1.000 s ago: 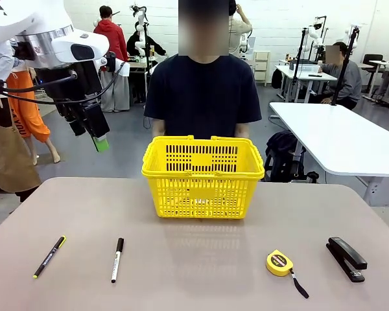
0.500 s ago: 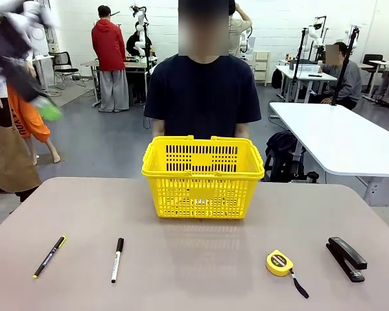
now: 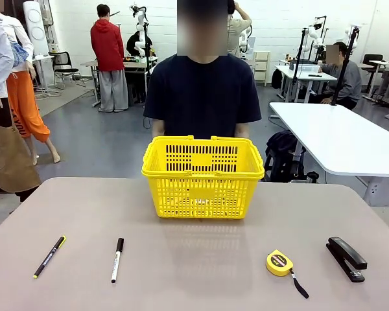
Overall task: Place the items the person wants into the basket.
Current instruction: Pick up the item the person points to and place it in the Market Basket.
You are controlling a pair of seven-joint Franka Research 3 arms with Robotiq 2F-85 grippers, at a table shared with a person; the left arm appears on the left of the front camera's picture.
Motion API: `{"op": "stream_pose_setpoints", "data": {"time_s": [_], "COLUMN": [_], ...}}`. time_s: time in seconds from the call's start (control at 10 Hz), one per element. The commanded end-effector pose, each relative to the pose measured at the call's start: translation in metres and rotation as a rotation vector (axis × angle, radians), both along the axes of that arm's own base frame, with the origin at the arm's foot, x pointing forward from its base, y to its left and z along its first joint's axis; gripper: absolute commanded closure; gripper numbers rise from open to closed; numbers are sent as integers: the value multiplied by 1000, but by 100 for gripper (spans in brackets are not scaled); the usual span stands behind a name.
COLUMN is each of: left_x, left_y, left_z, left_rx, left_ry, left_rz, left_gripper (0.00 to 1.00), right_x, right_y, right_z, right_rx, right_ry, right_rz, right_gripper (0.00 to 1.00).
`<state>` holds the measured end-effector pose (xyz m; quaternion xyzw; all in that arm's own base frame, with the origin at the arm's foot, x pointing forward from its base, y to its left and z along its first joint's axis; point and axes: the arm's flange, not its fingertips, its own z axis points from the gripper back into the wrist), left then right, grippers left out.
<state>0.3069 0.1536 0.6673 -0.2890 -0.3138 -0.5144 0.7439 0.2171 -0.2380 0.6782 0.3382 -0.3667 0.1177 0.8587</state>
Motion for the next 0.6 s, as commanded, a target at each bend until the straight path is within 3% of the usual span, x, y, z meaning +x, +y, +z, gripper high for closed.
{"op": "stream_pose_setpoints", "data": {"time_s": [0.0,0.3,0.5], "left_x": [-2,-10,-1], "left_y": [9,20,26], "left_z": [-33,-47,-54], "left_rx": [-86,-75,-71], "left_ry": [-67,-78,-34], "left_rz": [103,165,203], "left_gripper": [0,0,0], "right_x": [1,1,1], "right_y": [2,2,2], "right_z": [2,2,2], "right_rx": [12,12,12], "right_ry": [-13,-13,-13], "right_rz": [11,11,11], "right_gripper": [0,0,0]}}
